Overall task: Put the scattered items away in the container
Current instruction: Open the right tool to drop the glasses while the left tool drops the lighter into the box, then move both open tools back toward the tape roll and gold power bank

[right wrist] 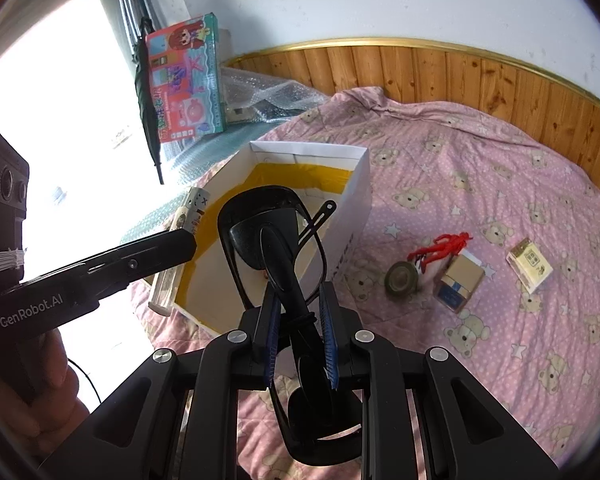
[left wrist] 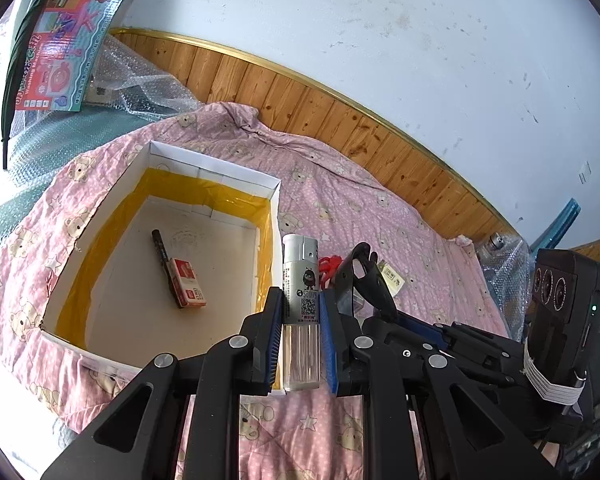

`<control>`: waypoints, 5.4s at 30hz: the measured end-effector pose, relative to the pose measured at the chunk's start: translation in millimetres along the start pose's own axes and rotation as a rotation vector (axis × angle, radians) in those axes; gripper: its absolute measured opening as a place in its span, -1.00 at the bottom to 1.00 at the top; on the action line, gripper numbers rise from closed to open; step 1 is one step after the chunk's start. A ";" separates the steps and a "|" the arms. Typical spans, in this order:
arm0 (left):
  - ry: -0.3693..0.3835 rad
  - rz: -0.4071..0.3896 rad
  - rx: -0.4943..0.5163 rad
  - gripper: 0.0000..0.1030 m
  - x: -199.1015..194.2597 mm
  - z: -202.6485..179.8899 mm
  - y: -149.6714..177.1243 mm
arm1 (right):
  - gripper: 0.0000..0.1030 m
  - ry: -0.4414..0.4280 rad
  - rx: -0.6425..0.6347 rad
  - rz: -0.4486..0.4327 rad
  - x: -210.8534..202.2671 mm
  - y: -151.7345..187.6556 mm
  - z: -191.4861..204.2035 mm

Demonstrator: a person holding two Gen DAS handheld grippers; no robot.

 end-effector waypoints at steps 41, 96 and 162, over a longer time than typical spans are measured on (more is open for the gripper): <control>-0.138 0.037 -0.094 -0.63 24.1 101.5 -11.0 | -0.61 -0.138 -0.072 0.077 85.5 -31.3 67.3; -0.271 0.123 -0.131 -0.13 82.9 160.6 -17.1 | -0.13 -0.112 0.193 0.132 168.7 -46.1 -11.5; -0.229 0.173 0.083 -0.02 69.9 -24.0 37.9 | -0.13 -0.147 0.436 0.038 8.3 57.2 -118.5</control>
Point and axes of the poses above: each gripper's, at about its wrist camera, not at the fingertips, and x roughly the way its jaws point, z to its left, y to its underside, the point moved 6 cm from there along x, roughly the way its jaws point, and after that the axes turned 10 degrees about -z, right-handed, at the moved point
